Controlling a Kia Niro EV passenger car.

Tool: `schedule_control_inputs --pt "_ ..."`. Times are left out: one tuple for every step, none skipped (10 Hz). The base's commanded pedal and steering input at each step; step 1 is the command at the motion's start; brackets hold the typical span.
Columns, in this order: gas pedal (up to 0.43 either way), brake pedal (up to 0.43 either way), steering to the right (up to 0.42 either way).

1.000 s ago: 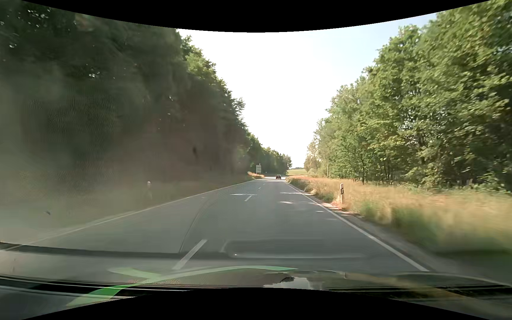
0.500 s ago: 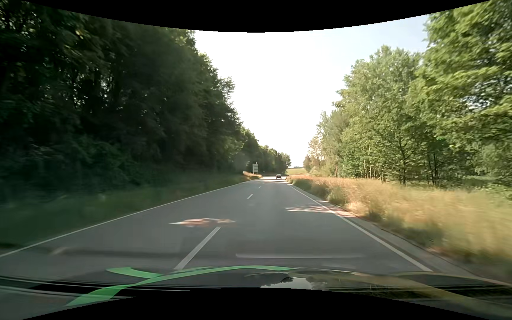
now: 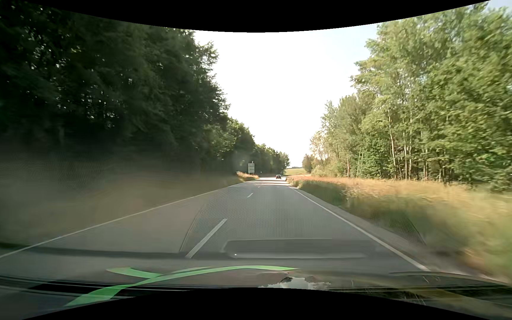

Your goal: Follow the waypoints while adhering to traffic rules and regulations

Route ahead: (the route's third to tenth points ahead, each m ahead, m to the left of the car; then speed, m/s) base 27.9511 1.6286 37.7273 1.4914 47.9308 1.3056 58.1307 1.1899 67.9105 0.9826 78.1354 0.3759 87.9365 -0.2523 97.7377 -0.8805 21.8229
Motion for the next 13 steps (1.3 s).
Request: schedule_control_inputs --pt "0.331 0.0 0.001" --pt "0.319 0.0 0.001" --pt "0.28 0.0 0.001" --pt "0.248 0.0 0.001" --pt "0.248 0.0 0.001" --pt "0.248 0.0 0.001" --pt "0.228 0.0 0.0" --pt "0.209 0.0 0.0" --pt "0.209 0.0 0.0" --pt "0.209 0.0 0.001" --pt "0.209 0.0 0.0" --pt "0.209 0.0 0.001" --pt "0.209 0.0 0.001"
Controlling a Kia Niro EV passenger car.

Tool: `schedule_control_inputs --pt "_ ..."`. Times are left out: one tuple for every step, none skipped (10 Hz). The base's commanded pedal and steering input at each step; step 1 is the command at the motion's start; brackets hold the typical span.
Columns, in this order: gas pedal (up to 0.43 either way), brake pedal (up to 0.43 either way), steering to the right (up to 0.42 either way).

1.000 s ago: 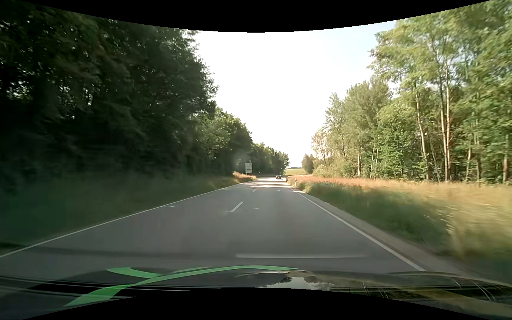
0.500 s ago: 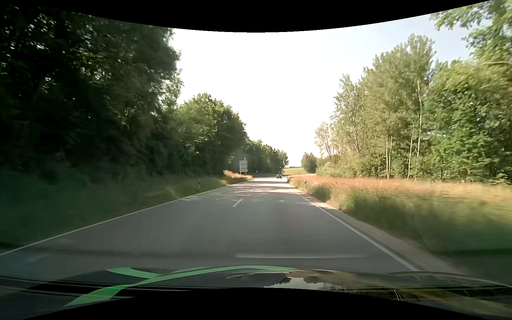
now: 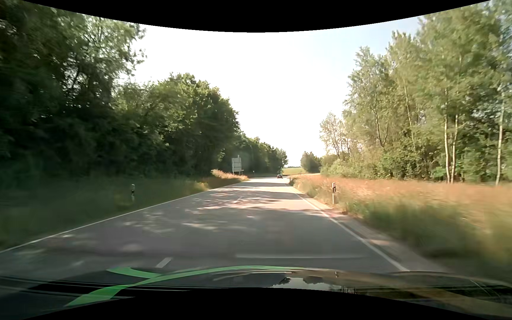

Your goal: Follow the waypoints while adhering to traffic rules and regulations

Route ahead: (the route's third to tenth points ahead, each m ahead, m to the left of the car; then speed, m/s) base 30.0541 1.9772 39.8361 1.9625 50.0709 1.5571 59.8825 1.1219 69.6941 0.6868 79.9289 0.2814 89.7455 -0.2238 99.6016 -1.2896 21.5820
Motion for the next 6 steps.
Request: schedule_control_inputs --pt "0.209 0.0 0.0" --pt "0.209 0.0 0.001" --pt "0.22 0.0 0.0" --pt "0.228 0.0 0.0" --pt "0.248 0.0 0.0" --pt "0.26 0.0 0.001"
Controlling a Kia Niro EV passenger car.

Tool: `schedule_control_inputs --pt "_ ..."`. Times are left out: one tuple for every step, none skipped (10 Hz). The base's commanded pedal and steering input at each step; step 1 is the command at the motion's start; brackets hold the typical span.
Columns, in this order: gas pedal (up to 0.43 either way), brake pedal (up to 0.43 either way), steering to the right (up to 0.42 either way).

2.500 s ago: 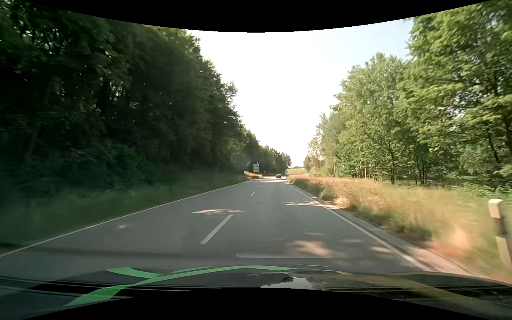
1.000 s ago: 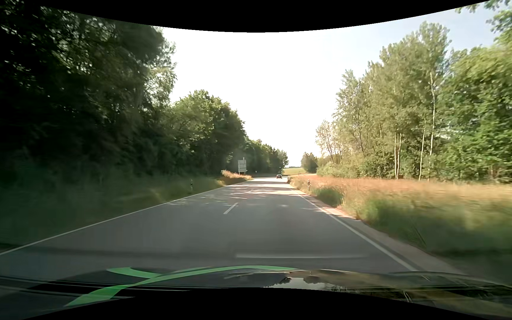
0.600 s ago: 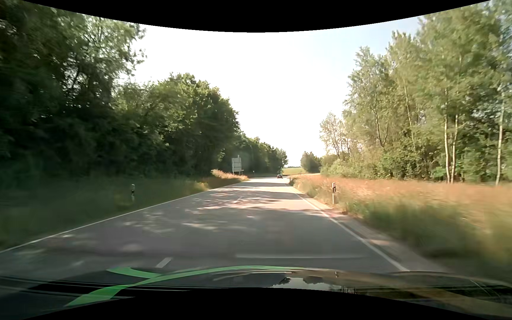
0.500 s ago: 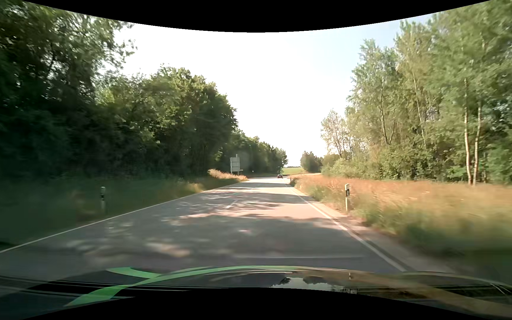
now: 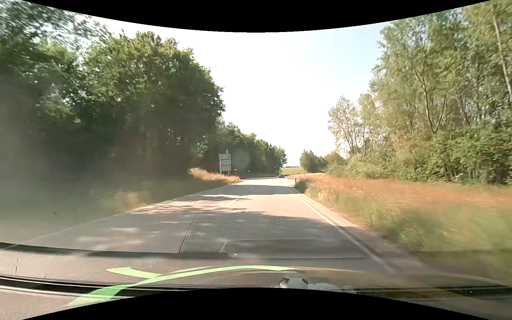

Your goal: Follow the waypoints while adhering to traffic rules and regulations

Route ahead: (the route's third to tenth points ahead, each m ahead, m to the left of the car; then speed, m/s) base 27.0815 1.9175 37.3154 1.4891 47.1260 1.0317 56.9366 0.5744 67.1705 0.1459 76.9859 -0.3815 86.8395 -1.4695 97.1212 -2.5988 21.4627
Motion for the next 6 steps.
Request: schedule_control_inputs --pt "0.268 0.0 0.001" --pt "0.268 0.0 0.001" --pt "0.26 0.0 0.0" --pt "0.248 0.0 0.001" --pt "0.24 0.0 0.0" --pt "0.24 0.0 0.0"
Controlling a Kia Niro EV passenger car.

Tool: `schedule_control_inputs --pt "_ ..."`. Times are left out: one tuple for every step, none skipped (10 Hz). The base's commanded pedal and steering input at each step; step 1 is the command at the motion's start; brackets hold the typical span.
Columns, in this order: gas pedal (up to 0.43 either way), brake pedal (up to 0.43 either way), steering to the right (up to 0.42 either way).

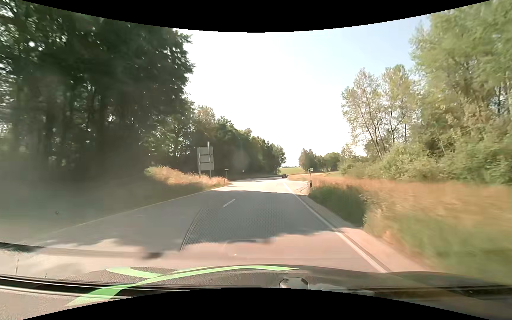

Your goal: Follow the waypoints while adhering to traffic rules and regulations

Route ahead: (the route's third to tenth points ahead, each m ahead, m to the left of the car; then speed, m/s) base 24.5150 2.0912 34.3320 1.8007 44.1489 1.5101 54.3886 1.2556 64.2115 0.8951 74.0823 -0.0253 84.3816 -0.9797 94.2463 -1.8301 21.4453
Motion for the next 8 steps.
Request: schedule_control_inputs --pt "0.24 0.0 0.001" --pt "0.228 0.0 0.0" --pt "0.228 0.0 0.0" --pt "0.228 0.0 0.0" --pt "0.24 0.0 0.0" --pt "0.268 0.0 0.0" --pt "0.287 0.0 -0.001" --pt "0.299 0.0 0.0"
